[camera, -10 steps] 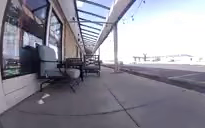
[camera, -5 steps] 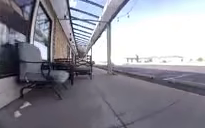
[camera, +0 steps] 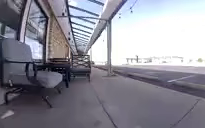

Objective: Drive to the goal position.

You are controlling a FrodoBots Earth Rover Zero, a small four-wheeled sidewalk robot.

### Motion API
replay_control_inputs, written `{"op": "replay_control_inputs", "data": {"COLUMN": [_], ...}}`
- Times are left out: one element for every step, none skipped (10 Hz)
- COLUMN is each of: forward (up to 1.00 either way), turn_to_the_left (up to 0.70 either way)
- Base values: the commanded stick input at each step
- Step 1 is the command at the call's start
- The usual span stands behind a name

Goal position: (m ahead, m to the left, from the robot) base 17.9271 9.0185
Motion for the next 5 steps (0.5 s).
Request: {"op": "replay_control_inputs", "data": {"forward": [0.70,0.70,0.70,0.70,0.70], "turn_to_the_left": [0.00,0.00,0.00,-0.25,-0.27]}}
